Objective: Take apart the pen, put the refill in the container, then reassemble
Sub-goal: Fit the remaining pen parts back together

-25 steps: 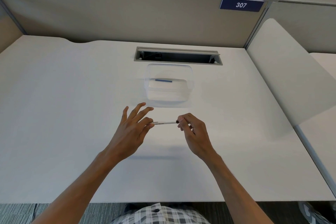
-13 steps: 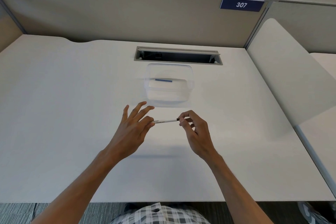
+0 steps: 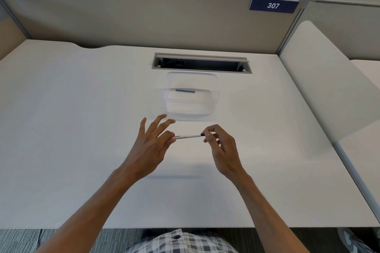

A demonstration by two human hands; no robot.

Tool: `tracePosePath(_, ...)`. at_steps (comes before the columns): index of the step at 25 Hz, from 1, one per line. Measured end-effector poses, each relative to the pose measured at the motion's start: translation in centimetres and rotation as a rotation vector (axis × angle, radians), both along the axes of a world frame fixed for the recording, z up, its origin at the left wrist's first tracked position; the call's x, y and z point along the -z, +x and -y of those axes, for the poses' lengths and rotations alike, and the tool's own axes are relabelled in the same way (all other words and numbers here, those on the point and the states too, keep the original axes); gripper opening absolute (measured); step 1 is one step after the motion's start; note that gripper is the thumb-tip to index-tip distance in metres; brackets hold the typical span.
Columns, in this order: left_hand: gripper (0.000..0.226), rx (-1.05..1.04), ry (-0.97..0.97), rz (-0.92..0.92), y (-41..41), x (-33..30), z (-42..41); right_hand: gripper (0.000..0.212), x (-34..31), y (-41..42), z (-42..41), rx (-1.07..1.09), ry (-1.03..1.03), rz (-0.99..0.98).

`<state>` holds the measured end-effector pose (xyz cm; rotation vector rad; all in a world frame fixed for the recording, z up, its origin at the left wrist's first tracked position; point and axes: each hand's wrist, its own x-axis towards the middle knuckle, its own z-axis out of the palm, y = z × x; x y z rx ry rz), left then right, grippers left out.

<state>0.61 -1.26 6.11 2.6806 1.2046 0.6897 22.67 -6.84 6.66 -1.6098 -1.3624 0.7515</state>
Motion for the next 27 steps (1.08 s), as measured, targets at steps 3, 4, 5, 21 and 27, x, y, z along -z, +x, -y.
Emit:
tracePosePath(3,0.034,0.003,0.004,0.007,-0.1,-0.1,0.0,0.020,0.0,0.1,0.1,-0.027,0.005,0.000)
tracePosePath(4,0.034,0.004,0.008,0.006,-0.1,-0.1,0.0,0.019,-0.1,0.1,0.1,-0.034,0.001,0.001)
tracePosePath(5,0.034,0.006,0.014,0.004,0.0,-0.2,0.0,0.019,-0.1,0.1,0.1,-0.041,-0.004,0.004)
tracePosePath(21,0.035,0.005,0.094,-0.013,0.3,-1.1,0.6,0.030,-0.2,-0.6,-0.3,-0.109,0.028,0.004)
tracePosePath(27,0.028,0.044,0.198,-0.074,0.2,-1.2,-0.1,0.032,0.2,-1.3,-0.5,-0.104,0.024,-0.054)
